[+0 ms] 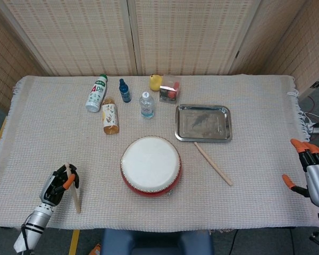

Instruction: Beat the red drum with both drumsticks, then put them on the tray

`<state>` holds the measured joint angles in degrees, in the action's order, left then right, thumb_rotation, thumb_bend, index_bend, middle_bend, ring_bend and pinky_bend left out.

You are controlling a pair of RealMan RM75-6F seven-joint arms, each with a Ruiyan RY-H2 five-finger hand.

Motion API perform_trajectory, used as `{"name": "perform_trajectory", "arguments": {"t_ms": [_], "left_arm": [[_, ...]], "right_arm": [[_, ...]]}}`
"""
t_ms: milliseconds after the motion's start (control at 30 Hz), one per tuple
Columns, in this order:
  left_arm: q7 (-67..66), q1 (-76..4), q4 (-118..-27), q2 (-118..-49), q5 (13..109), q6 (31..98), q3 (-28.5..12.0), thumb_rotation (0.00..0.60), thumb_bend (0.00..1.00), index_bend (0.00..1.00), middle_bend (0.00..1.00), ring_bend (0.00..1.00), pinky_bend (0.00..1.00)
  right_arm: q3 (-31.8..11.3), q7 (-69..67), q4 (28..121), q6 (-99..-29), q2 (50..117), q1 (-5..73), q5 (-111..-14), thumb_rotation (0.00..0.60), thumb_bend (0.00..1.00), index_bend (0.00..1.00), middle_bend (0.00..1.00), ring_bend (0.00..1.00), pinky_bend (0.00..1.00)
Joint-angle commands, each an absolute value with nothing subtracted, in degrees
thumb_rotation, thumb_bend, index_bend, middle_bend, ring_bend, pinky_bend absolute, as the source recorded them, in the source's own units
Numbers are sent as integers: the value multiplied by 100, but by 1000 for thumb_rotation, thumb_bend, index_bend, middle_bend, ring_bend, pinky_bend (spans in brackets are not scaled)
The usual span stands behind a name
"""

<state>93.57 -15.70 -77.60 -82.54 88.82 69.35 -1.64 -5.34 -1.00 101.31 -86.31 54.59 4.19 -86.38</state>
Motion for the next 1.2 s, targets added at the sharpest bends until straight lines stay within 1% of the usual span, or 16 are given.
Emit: {"name": "perform_trajectory", "arguments": {"t_ms": [33, 167, 300, 400, 433, 567, 600, 667, 733, 800, 867, 1033, 1100, 1200], "left_arm": [[9084, -1522, -7801, -8133, 9026, 7060, -7, 600, 427, 513, 647, 578, 675], [8846, -1474, -7779, -8081, 9158, 7190, 140, 600, 428, 547, 667, 592, 711], [8692, -1446, -7796, -8055, 9241, 7297, 243, 600, 428, 574, 692, 610, 720], [8660, -1423, -7838, -8098, 9186, 7326, 266, 600, 429, 661, 780, 685, 787], [8661, -1416, -7866, -8124, 9142, 7338, 244, 600, 428, 703, 827, 723, 822], [8656, -1411, -7914, -8153, 9081, 7348, 210, 600, 428, 773, 913, 797, 885], [8699, -1387, -8041, -8231, 8922, 7431, 65, 600, 428, 800, 947, 827, 911], [8636, -1370, -8120, -8282, 8794, 7461, -26, 600, 429, 849, 993, 886, 960], [8568, -1352, -8208, -8347, 8645, 7504, -148, 600, 429, 885, 1000, 930, 991], [8508, -1339, -8307, -8428, 8502, 7540, -276, 600, 431, 909, 1000, 960, 1000], [8445, -1346, -8376, -8482, 8428, 7560, -367, 600, 432, 919, 1000, 970, 1000], [8263, -1309, -8592, -8763, 8107, 7790, -768, 600, 432, 920, 1000, 970, 1000], [8022, -1317, -8527, -8936, 8026, 7895, -907, 600, 432, 921, 1000, 970, 1000], [7476, -1353, -8226, -9209, 8041, 8054, -1001, 600, 433, 920, 1000, 970, 1000]], "right_arm": [[-533, -111, 10138, -8646, 5460, 417, -8653, 600, 193, 48, 108, 22, 150], [-530, -108, 10137, -8651, 5473, 420, -8668, 600, 193, 48, 108, 22, 150], [-526, -107, 10145, -8638, 5482, 434, -8687, 600, 192, 48, 108, 22, 150], [-523, -107, 10144, -8645, 5492, 435, -8699, 600, 193, 48, 108, 22, 150], [-523, -107, 10144, -8645, 5494, 435, -8699, 600, 192, 48, 108, 22, 150], [-522, -108, 10146, -8644, 5497, 436, -8699, 600, 192, 48, 108, 22, 151], [-527, -115, 10144, -8663, 5494, 431, -8701, 600, 193, 48, 108, 22, 150], [-527, -123, 10140, -8678, 5490, 423, -8703, 600, 193, 48, 108, 22, 150], [-533, -134, 10138, -8691, 5487, 419, -8697, 600, 192, 48, 108, 22, 150], [-528, -156, 10119, -8687, 5498, 414, -8687, 600, 192, 48, 108, 22, 150], [-530, -171, 10109, -8690, 5500, 413, -8683, 600, 193, 48, 108, 22, 150], [-538, -187, 10098, -8682, 5496, 423, -8679, 600, 193, 48, 108, 22, 150], [-537, -204, 10081, -8668, 5502, 430, -8677, 600, 192, 48, 108, 22, 150], [-535, -222, 10068, -8652, 5506, 435, -8668, 600, 193, 48, 108, 22, 150]]}}
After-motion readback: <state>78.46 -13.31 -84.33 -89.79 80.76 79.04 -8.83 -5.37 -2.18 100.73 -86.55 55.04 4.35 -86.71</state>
